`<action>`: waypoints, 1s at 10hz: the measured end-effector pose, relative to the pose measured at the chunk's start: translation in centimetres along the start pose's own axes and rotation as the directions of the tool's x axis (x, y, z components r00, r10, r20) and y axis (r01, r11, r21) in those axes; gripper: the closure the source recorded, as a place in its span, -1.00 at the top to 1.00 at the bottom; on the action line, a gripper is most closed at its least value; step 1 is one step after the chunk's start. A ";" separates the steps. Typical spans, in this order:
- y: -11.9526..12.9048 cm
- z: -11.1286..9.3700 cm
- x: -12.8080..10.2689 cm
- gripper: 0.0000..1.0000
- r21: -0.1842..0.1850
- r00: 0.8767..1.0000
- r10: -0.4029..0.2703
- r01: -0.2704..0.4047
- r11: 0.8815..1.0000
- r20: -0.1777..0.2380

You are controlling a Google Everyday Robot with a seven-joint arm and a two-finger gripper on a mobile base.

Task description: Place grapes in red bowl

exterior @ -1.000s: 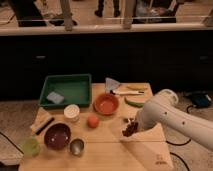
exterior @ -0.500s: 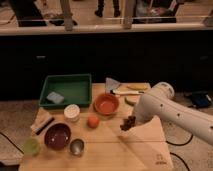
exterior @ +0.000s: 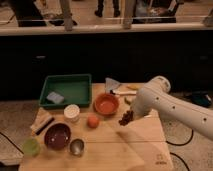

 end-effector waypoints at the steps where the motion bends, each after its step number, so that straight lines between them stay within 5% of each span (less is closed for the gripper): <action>1: -0.7 -0.3 0.1 -1.00 0.003 1.000 -0.003 0.003 1.000 0.002; 10: -5.0 -1.6 0.7 -1.00 0.021 1.000 -0.029 0.028 0.999 0.008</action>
